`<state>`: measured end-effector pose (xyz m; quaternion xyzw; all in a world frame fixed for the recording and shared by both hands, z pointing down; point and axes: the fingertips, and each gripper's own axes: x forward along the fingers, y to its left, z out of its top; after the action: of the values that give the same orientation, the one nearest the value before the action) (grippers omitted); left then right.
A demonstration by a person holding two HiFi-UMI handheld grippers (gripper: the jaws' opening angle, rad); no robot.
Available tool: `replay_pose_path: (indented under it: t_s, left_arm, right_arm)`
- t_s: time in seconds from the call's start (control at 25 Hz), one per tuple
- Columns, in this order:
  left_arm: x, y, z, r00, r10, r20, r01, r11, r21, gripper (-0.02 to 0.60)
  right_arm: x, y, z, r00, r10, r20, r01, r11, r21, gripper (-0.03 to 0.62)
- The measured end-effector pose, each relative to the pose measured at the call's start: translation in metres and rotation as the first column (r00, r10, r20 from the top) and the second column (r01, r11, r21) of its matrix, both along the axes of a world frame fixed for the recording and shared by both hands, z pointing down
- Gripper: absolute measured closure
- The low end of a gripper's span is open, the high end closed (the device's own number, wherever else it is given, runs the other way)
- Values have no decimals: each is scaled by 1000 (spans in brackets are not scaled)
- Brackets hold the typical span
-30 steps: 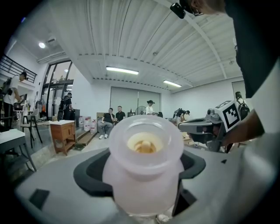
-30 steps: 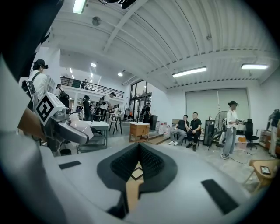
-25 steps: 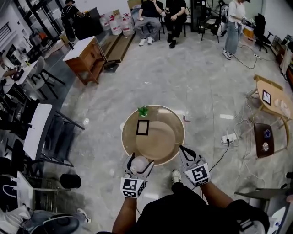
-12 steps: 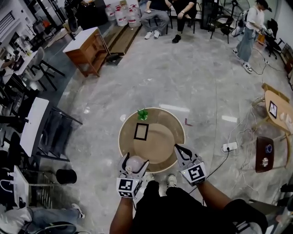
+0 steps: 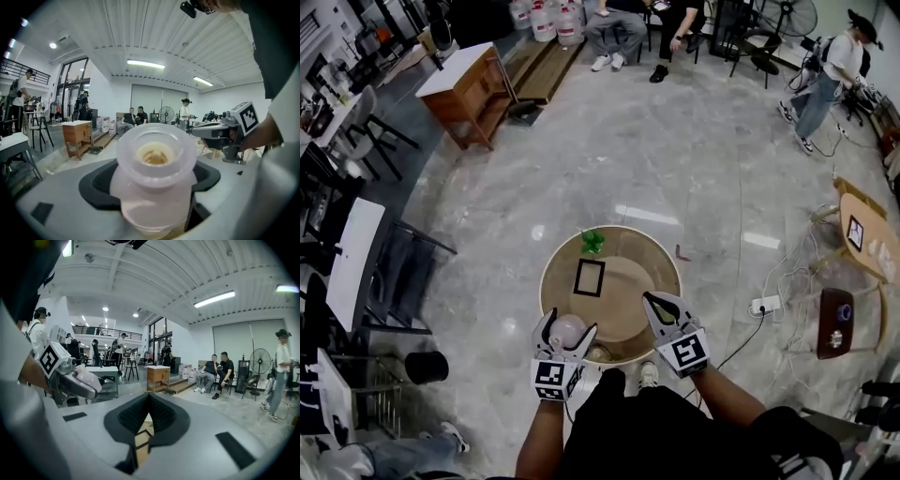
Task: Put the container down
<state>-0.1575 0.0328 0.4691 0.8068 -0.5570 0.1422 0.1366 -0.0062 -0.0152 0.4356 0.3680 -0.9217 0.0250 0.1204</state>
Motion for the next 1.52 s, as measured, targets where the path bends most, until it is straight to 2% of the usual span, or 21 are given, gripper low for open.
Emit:
replay_pose_path:
  t_s: [0.24,0.4,0.56,0.76,1.04,1.2,1.36,1.52]
  left_arm:
    - [-25,-33,29,999,55,0,-55,998,-32,166]
    - [-29,-56,44,996,89,1,-89,995,-46,166]
    - [-27,-85,69,997,77,-27,-78,995,-64,166]
    - [-8,-117,110,998,53,-31,-56,993,-104,166]
    - [26,-163,192,997,71,9,-69,985,-159,166]
    - [45,-183,250,998,50,44,-40,977,-210,166]
    - [61,-191,315,996,35,81,-13,964,-264,166]
    - [66,-198,362,993,17,118,17,959,-282,166]
  right_arm:
    - [-33,-30,22,999,11,-50,-12,1000,-11,594]
    - [-46,-48,42,995,0,-98,0,1000,-1,594]
    - [-49,-66,65,993,-15,-115,15,1000,-4,594]
    - [-32,-77,112,996,-2,-87,-8,994,-106,594]
    - [-11,-104,178,998,27,-61,-36,989,-146,594]
    - [10,-122,217,995,98,-17,-99,978,-186,594]
    - [32,-130,263,993,105,-56,-114,971,-212,594]
    - [40,-132,301,993,92,-67,-106,967,-232,594]
